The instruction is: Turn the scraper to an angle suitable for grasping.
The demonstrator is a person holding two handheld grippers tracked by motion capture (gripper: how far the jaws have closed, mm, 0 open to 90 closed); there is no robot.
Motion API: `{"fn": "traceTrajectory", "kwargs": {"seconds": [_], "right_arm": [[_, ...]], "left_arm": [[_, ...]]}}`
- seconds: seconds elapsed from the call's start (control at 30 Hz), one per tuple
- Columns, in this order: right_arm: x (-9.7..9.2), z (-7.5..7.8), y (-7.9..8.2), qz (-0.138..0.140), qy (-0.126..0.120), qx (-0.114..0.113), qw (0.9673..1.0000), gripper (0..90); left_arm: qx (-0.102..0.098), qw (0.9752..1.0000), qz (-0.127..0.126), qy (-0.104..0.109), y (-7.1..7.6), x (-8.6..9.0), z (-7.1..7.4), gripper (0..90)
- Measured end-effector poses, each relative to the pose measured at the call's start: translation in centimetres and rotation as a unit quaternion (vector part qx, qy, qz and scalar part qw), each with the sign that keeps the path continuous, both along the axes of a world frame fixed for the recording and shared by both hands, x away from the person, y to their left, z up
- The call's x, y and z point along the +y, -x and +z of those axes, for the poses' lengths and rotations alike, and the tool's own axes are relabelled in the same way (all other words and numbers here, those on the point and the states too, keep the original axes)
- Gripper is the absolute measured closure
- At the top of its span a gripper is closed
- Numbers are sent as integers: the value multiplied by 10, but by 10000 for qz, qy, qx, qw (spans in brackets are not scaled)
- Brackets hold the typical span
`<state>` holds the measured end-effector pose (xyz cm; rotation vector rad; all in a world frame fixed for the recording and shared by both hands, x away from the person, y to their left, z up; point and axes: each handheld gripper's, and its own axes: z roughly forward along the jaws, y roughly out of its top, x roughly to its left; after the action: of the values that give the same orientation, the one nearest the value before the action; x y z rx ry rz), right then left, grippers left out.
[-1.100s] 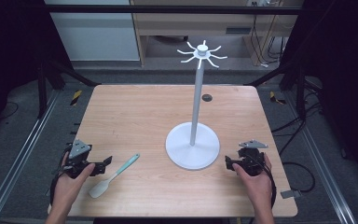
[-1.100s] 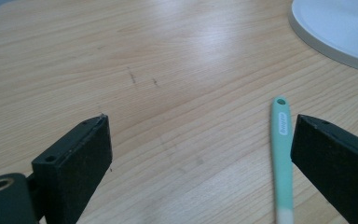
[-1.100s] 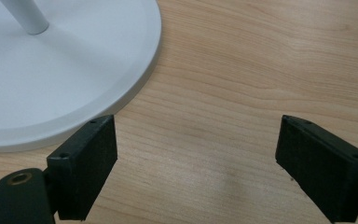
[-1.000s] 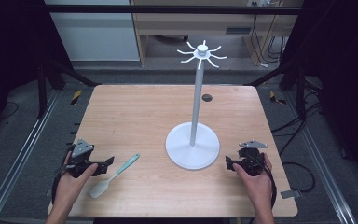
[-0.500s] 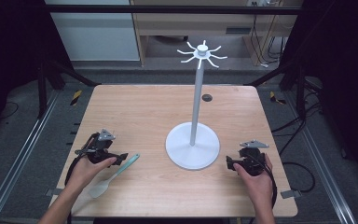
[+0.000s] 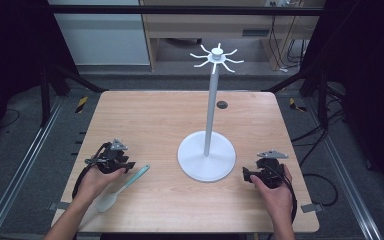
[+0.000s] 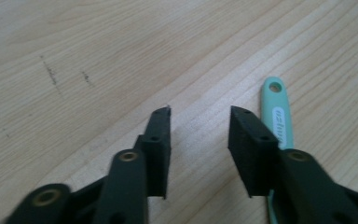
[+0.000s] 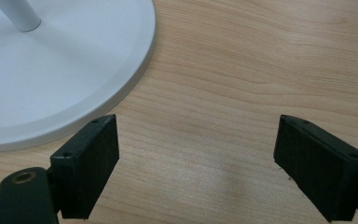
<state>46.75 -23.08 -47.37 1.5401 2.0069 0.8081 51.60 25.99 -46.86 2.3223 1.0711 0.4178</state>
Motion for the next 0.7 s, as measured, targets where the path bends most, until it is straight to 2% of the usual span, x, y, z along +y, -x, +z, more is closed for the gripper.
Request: {"fn": "traceTrajectory", "kwargs": {"seconds": [0.03,0.13,0.23,0.4,0.57,0.7], "right_arm": [[0,0,0,0,0,0,10000,144],[0,0,0,-4,3,1,10000,145],[0,0,0,-4,0,1,10000,145],[0,0,0,-5,-6,7,10000,145],[0,0,0,5,7,9,10000,145],[0,0,0,-1,6,4,10000,145]], "left_arm": [[0,10000,-12,-28,1,-1,0,670],[49,10000,-75,-36,2,-3,1,804],[89,9998,-137,-68,2,-4,2,888],[201,9993,-256,-156,3,-9,0,900],[222,9989,-328,-258,3,-16,-3,900],[243,9986,-378,-262,4,-20,-4,900]]}}
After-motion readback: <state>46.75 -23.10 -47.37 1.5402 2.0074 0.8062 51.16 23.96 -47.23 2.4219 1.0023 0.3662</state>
